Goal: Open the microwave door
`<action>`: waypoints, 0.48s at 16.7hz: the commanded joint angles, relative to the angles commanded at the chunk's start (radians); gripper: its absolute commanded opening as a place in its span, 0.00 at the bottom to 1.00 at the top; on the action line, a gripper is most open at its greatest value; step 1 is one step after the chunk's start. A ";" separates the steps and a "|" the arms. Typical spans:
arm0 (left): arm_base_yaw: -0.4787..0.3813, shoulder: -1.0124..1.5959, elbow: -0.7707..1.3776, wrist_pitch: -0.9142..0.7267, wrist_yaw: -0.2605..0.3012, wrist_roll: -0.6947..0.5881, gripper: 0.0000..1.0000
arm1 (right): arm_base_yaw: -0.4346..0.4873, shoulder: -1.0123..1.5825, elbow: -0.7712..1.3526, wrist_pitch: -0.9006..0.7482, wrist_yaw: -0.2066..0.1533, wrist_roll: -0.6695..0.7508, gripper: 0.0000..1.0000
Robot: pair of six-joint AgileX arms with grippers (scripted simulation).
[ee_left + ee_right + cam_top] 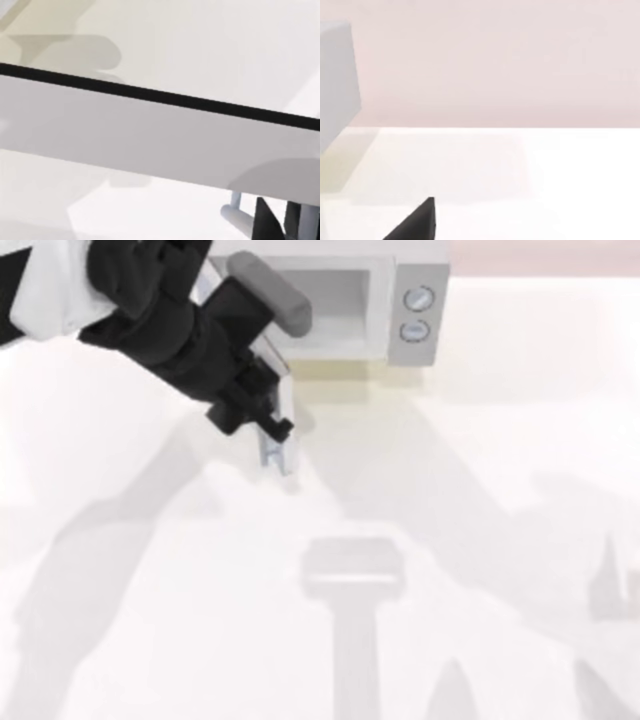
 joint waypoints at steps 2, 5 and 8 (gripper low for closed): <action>-0.003 0.003 -0.003 -0.001 0.004 -0.002 0.00 | 0.000 0.000 0.000 0.000 0.000 0.000 1.00; 0.009 -0.001 -0.003 -0.008 0.016 0.031 0.00 | 0.000 0.000 0.000 0.000 0.000 0.000 1.00; 0.040 -0.011 -0.006 -0.029 0.047 0.109 0.00 | 0.000 0.000 0.000 0.000 0.000 0.000 1.00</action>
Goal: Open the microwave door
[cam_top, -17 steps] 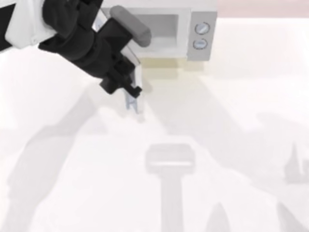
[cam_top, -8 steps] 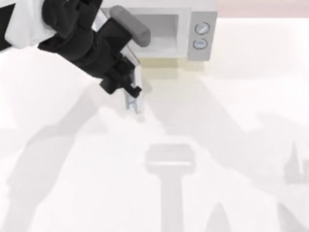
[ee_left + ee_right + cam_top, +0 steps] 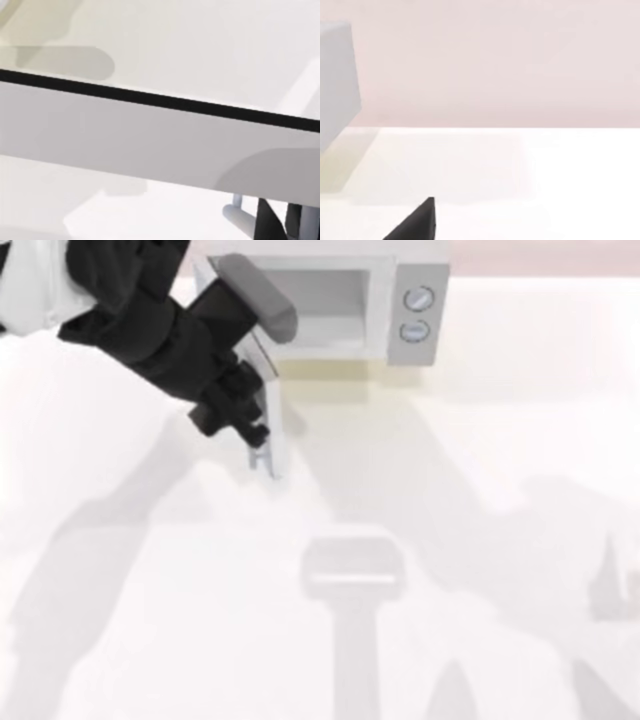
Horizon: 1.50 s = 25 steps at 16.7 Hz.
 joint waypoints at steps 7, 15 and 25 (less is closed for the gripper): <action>0.039 -0.008 -0.010 -0.031 0.047 0.092 0.00 | 0.000 0.000 0.000 0.000 0.000 0.000 1.00; 0.039 -0.008 -0.010 -0.031 0.047 0.092 0.00 | 0.000 0.000 0.000 0.000 0.000 0.000 1.00; 0.039 -0.008 -0.010 -0.031 0.047 0.092 0.00 | 0.000 0.000 0.000 0.000 0.000 0.000 1.00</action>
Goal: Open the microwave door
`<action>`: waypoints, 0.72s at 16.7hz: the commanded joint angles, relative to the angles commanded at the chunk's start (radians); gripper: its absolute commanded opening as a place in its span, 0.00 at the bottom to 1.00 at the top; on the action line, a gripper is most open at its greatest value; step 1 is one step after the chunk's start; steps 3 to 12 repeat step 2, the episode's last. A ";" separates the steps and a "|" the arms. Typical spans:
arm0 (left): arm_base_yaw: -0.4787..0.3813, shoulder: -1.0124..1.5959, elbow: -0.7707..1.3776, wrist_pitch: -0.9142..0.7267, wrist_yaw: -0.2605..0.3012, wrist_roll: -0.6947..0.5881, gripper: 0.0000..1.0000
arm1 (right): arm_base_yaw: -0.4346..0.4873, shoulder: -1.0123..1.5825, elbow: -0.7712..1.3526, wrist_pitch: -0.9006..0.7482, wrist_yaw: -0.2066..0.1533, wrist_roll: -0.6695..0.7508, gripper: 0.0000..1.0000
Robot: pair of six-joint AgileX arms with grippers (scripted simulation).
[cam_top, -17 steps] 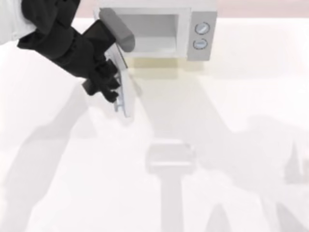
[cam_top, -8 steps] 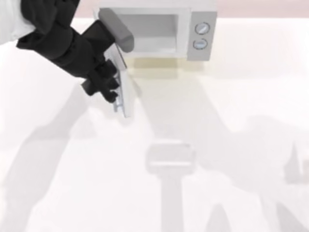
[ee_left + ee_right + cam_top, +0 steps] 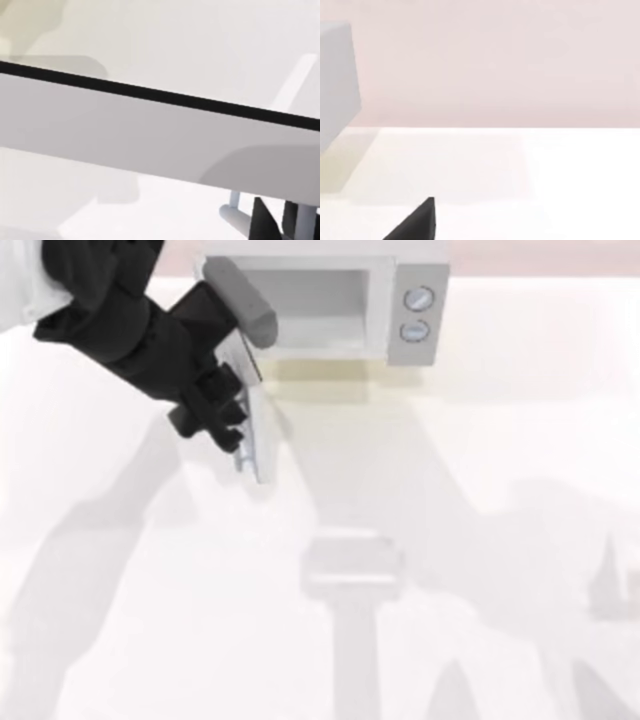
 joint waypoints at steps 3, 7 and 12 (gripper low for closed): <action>0.000 0.000 0.000 0.000 0.000 0.000 0.00 | 0.000 0.000 0.000 0.000 0.000 0.000 1.00; 0.000 0.000 0.000 0.000 0.000 0.000 0.00 | 0.000 0.000 0.000 0.000 0.000 0.000 1.00; 0.000 0.000 0.000 0.000 0.000 0.000 0.00 | 0.000 0.000 0.000 0.000 0.000 0.000 1.00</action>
